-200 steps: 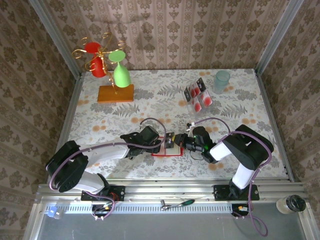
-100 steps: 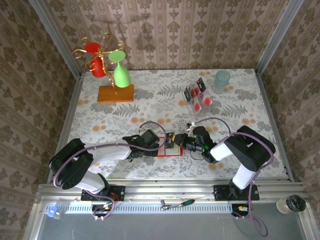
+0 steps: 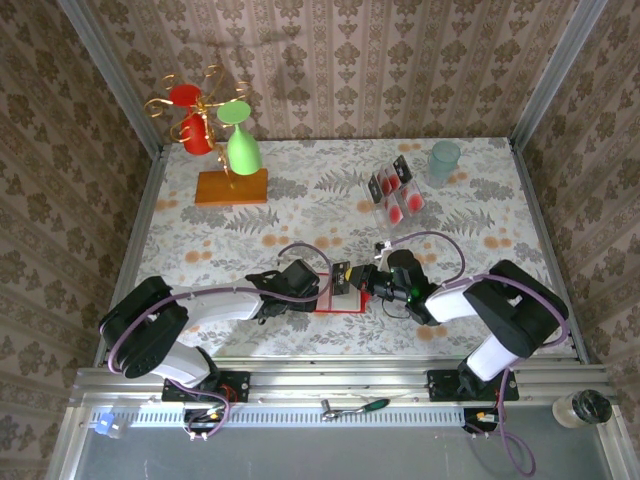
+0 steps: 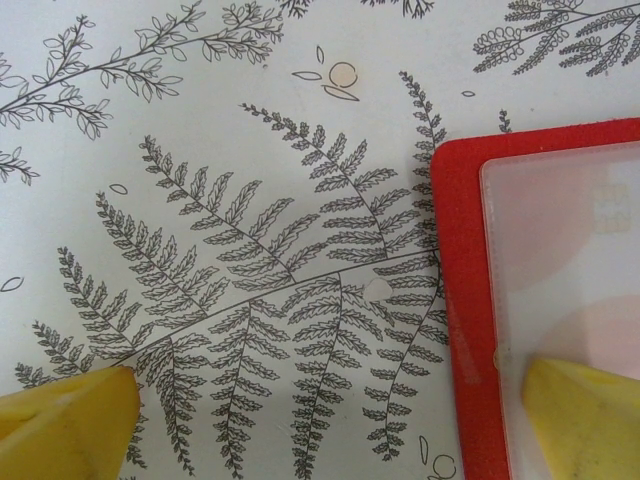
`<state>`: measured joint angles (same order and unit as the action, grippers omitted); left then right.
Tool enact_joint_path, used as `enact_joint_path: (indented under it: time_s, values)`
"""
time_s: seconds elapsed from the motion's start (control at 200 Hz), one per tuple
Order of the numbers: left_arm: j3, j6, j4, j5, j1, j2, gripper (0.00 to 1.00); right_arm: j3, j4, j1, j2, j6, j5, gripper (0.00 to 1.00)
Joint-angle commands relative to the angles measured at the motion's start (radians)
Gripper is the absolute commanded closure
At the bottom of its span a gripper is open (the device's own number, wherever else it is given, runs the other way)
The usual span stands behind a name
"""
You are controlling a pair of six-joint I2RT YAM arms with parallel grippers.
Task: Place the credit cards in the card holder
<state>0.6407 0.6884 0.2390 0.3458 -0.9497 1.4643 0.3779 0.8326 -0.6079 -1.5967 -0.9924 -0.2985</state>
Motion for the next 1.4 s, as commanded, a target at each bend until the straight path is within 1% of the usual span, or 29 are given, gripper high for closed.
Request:
enact_joint_path:
  time_s: [0.0, 0.405, 0.865, 1.015, 1.145, 1.395]
  values:
    - [-0.034, 0.013, 0.049, 0.018, -0.01, 0.022, 0.0, 0.022, 0.057, -0.009, -0.041, -0.006, 0.027, 1.0]
    - [-0.045, 0.022, 0.048, 0.02, -0.019, 0.013, 0.0, 0.011, 0.214, -0.015, -0.147, -0.071, 0.028, 1.0]
    - [-0.05, 0.024, 0.042, 0.018, -0.022, 0.01, 0.0, -0.035, 0.232, -0.047, -0.163, -0.079, 0.063, 1.0]
    - [-0.052, 0.024, 0.042, 0.019, -0.022, 0.007, 0.0, -0.049, 0.219, -0.065, -0.151, -0.081, 0.093, 1.0]
    - [-0.053, 0.026, 0.042, 0.021, -0.021, 0.006, 0.0, -0.062, 0.171, -0.086, -0.121, -0.084, 0.144, 1.0]
    - [-0.053, 0.026, 0.042, 0.022, -0.022, 0.006, 0.0, -0.068, 0.014, -0.116, -0.034, -0.077, 0.226, 1.0]
